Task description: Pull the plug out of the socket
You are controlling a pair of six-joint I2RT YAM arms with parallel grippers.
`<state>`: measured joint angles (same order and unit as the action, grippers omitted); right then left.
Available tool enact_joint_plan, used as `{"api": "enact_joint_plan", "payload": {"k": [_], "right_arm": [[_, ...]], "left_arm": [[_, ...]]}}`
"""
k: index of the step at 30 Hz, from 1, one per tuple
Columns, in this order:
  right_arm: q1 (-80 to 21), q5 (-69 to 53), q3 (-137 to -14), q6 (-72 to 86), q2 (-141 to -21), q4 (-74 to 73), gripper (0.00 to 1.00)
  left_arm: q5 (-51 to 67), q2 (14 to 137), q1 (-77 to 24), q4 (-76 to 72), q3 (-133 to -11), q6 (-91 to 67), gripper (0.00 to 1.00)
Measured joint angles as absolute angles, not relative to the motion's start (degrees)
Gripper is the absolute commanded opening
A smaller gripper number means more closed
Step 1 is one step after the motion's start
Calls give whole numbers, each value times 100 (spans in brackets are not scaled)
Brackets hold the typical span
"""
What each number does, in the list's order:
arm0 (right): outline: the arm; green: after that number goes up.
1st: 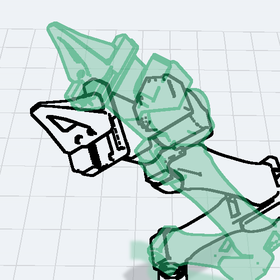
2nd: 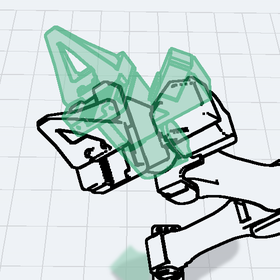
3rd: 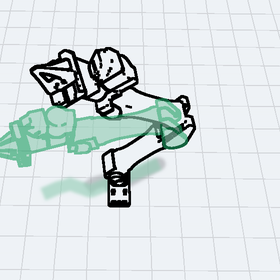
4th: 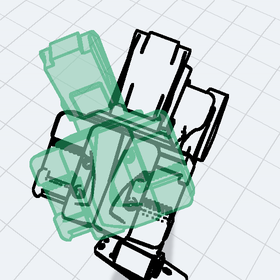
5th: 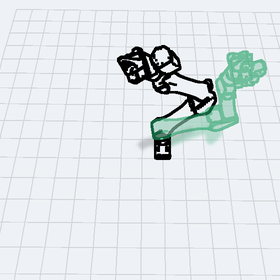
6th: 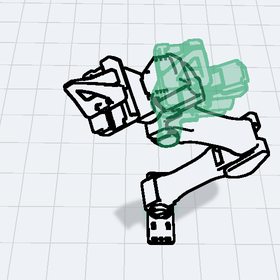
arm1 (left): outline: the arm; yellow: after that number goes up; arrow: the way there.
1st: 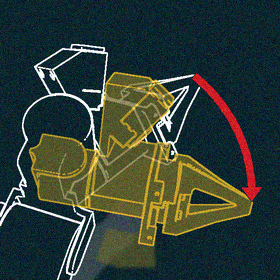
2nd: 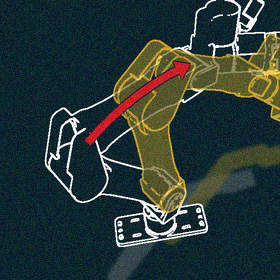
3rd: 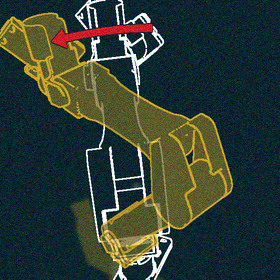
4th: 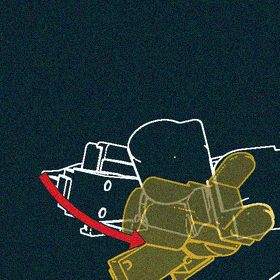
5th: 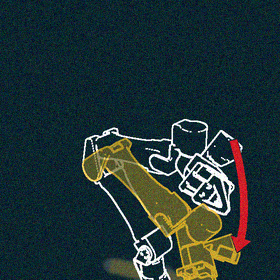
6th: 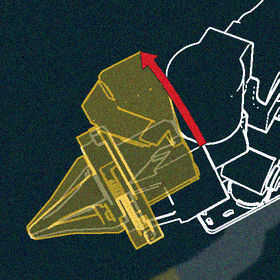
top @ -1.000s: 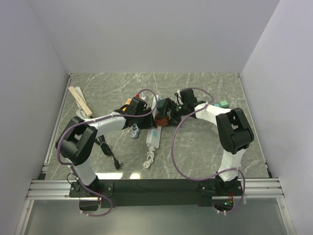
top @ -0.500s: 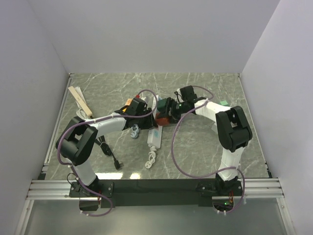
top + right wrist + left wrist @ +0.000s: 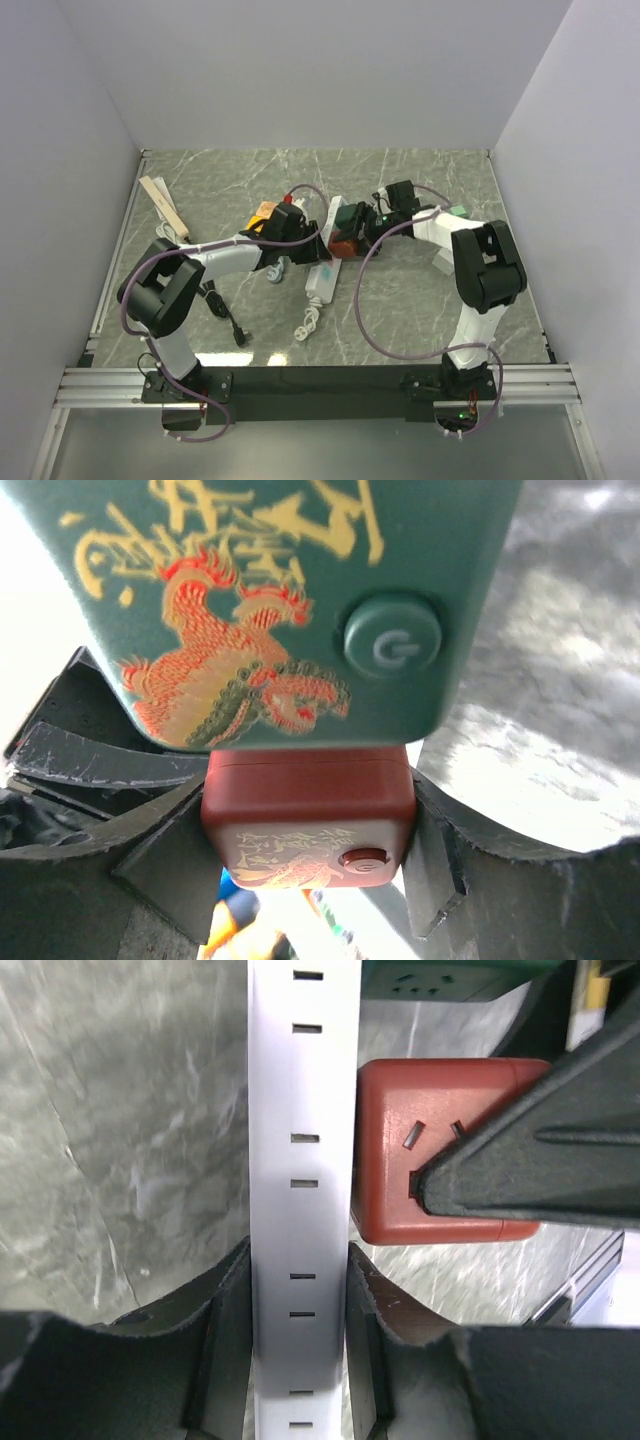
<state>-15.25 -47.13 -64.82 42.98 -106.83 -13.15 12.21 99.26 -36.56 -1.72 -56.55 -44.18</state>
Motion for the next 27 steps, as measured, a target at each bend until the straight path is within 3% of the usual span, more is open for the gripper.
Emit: {"api": "enact_joint_plan", "payload": {"k": [11, 22, 27], "right_arm": [[-2425, -2600, -5411, 5175, -9574, -314, 0], [-1623, -3948, -7242, 3857, -10606, -2429, 0], [-1531, -4252, -7218, 3706, -10669, -2390, 0]], "left_arm": [[1433, 10003, -3592, 364, -5793, -4270, 1], [1378, 10095, -3612, -117, -5905, -4495, 1], [1358, 10121, -3627, -152, -5935, -4519, 0]]}}
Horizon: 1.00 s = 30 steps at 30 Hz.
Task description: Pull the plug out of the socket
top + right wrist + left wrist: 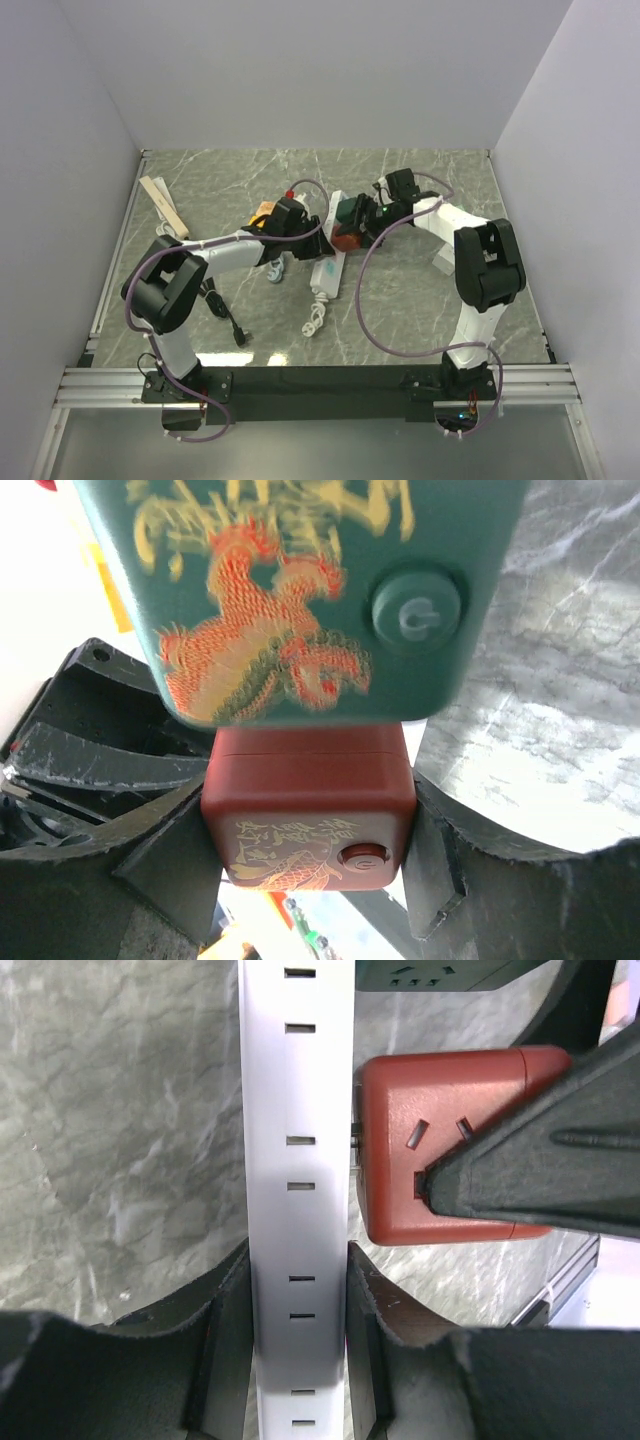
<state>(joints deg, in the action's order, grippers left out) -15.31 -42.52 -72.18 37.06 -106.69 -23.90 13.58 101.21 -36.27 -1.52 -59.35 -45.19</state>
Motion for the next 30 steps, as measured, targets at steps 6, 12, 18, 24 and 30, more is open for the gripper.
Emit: {"api": "enact_joint_plan", "payload": {"k": [6, 12, 18, 24, 30], "right_arm": [[-1984, -3356, -5940, 4416, -9874, -1125, 0], [-2366, -2451, -5299, 5037, -9330, -458, 0], [-2049, -2967, -5763, 4536, -9553, -1157, 0], [-1092, -3990, -6726, 3782, -9931, -1857, 0], [-1131, -4198, -6471, 3802, -9959, -1540, 0]], "left_arm": [[1527, 10254, -3645, 169, -5964, -4460, 1], [1688, 10248, -3592, 434, -6031, -4313, 1], [1728, 10248, -3599, 425, -6040, -4292, 1], [1597, 10248, -3452, 375, -6038, -4318, 1], [1538, 10254, -3404, 403, -6073, -4324, 1]]}}
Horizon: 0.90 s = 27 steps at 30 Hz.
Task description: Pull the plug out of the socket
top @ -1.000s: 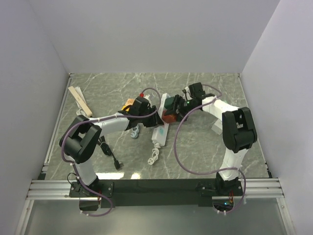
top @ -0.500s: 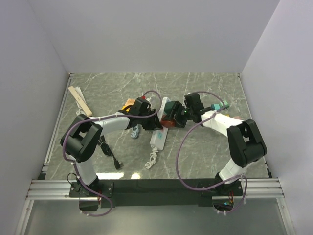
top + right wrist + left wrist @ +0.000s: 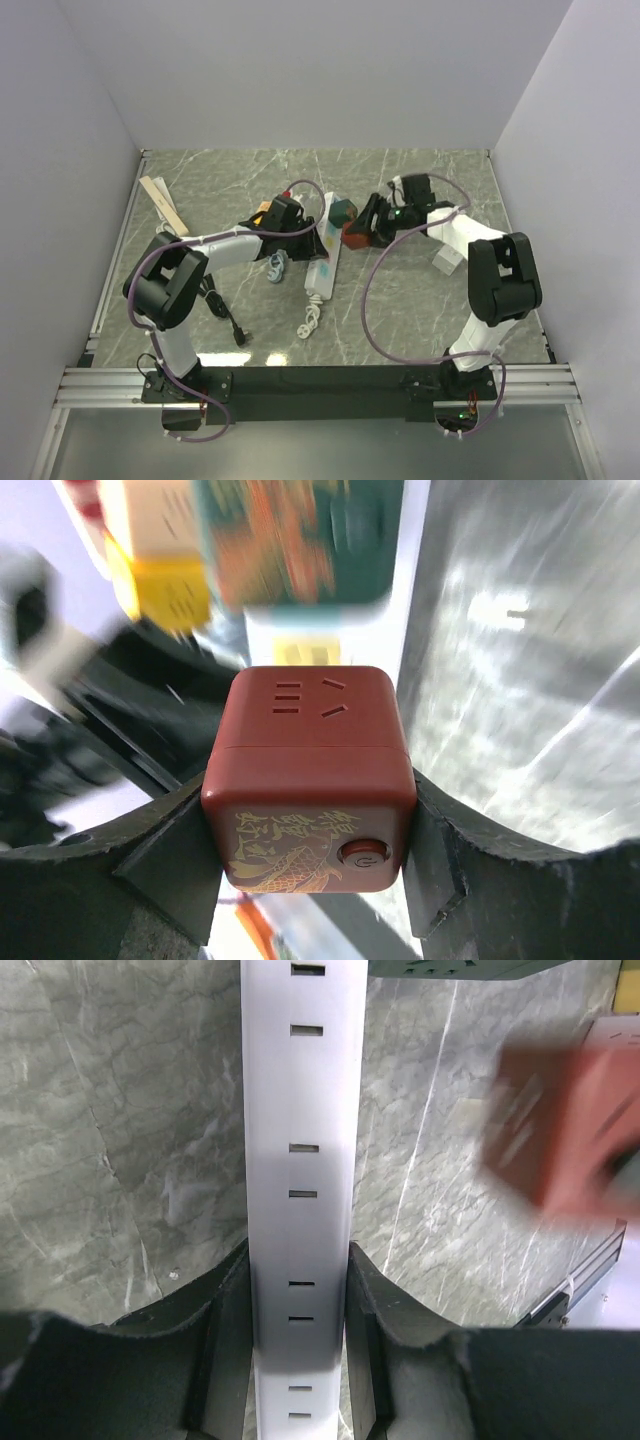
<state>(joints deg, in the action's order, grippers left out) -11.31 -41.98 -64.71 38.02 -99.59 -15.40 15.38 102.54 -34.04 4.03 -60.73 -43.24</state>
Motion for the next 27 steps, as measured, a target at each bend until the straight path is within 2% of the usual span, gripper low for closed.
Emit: {"api": "enact_joint_plan", "payload": {"k": [6, 14, 18, 27], "right_arm": [[-1341, -3747, -5863, 3800, -9491, -1839, 0], [-156, -2001, -6431, 4005, -9273, -2344, 0], [360, -1409, -7201, 4261, -9738, -2519, 0], [987, -1118, -8475, 4689, -11198, -2495, 0]], "left_arm": [[1476, 10311, -3404, 526, -6211, -4311, 0], [1468, 10377, -3393, 567, -6307, -4307, 0], [1466, 10377, -3393, 567, -6309, -4307, 0], [1466, 10377, -3393, 567, -6307, -4313, 1]]}}
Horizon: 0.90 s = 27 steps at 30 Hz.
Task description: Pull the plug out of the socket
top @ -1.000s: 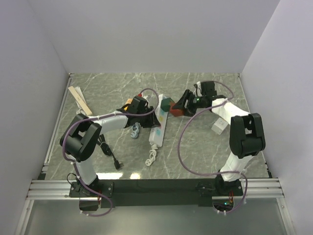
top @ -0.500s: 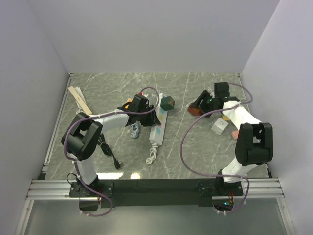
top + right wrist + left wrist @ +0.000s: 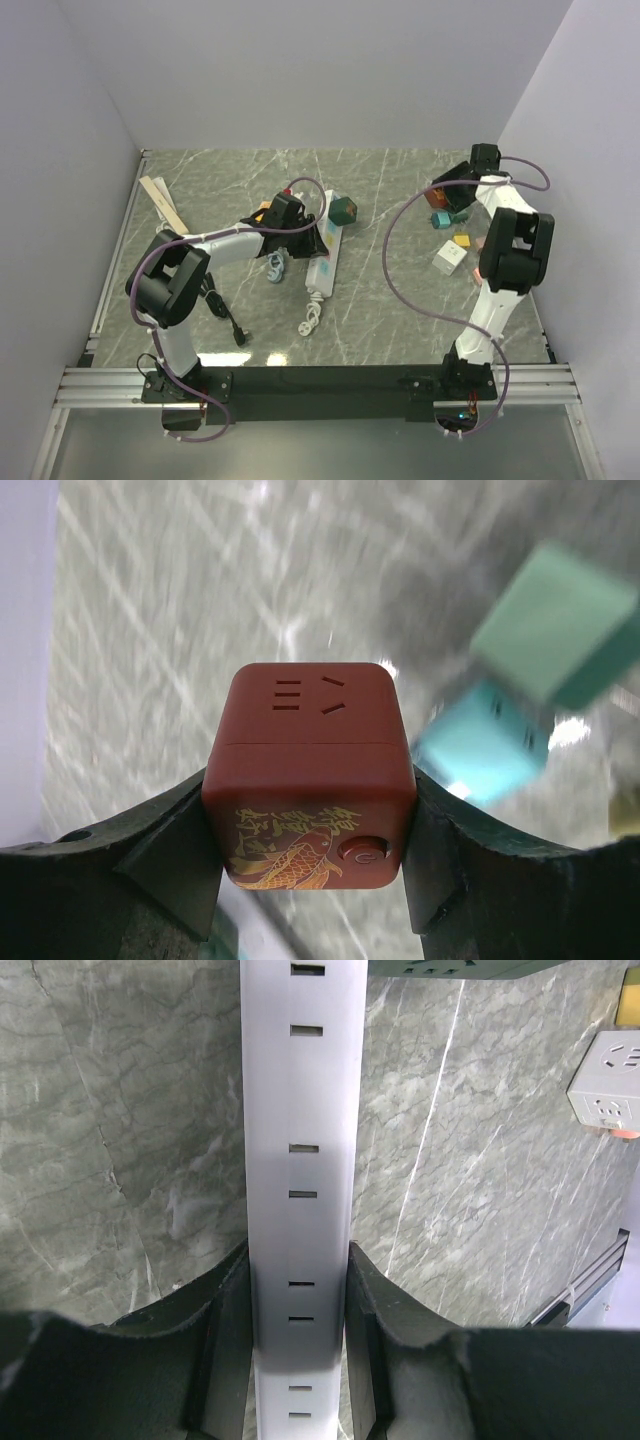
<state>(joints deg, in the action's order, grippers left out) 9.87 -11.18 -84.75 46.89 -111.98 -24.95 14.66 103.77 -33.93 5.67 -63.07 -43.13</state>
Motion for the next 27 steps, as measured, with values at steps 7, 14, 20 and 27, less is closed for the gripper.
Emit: {"api": "enact_joint_plan", "payload": {"k": [7, 14, 20, 27], "right_arm": [[1236, -1118, -9028, 4866, -11946, -2440, 21], [1339, -1166, -9854, 4908, -12411, -2571, 76], [1339, -1188, -9797, 4895, -12359, -2665, 85], [1339, -1170, -9332, 4810, -11937, -2849, 86]], "left_arm": [[1466, 10377, -3393, 569, -6307, -4316, 1], [1463, 10377, -3393, 572, -6307, -4313, 1], [1461, 10377, -3393, 567, -6307, -4316, 1], [1463, 10377, -3393, 565, -6307, -4316, 1]]}}
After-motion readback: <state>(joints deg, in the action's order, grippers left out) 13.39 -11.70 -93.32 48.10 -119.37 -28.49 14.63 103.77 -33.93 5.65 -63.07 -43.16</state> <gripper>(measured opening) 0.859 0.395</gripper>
